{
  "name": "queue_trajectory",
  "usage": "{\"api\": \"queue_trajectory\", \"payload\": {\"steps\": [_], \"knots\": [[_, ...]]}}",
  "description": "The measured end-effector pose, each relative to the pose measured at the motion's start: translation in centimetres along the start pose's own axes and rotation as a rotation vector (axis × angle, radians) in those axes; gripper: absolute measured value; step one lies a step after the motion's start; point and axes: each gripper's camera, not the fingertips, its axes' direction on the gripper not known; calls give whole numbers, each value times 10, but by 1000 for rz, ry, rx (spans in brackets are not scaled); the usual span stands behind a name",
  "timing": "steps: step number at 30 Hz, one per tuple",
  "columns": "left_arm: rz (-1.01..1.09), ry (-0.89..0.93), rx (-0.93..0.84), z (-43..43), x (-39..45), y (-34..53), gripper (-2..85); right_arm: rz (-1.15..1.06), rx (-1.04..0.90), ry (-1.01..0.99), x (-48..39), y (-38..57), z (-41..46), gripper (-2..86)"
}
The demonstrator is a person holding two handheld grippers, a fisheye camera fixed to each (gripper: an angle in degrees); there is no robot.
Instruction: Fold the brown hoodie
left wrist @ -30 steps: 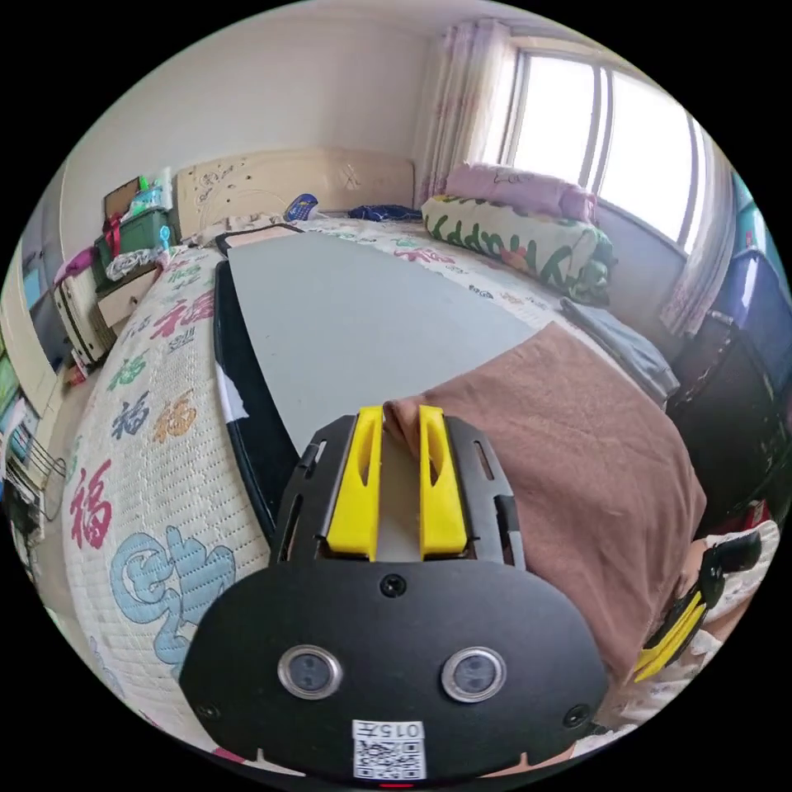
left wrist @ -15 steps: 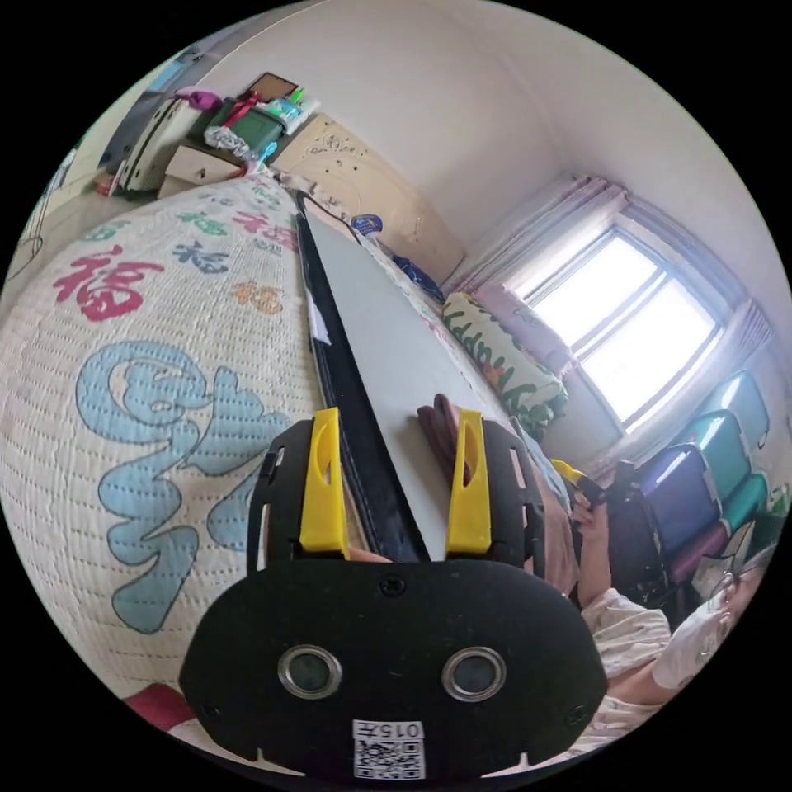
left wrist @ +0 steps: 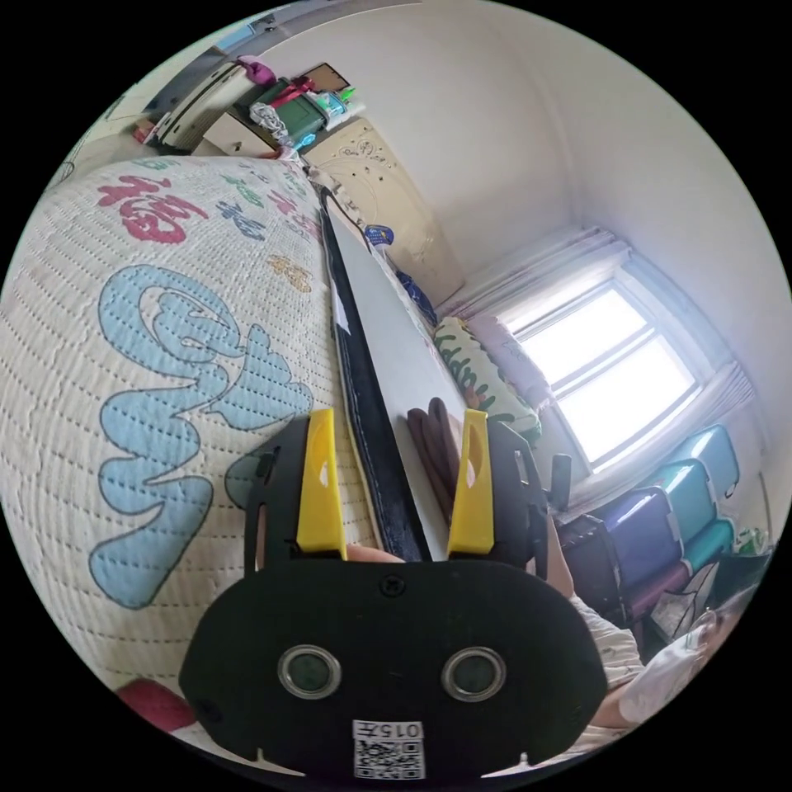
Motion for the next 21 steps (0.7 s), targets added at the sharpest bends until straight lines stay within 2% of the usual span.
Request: {"api": "queue_trajectory", "payload": {"steps": [15,21], "knots": [[-92,141,23,-41,-18,-7,182,-153,-66,-58,-100,-95,67,142],[-135,196,97,-58,-39,14,92,-174,-95,-144,-104,-112,79,168]]}}
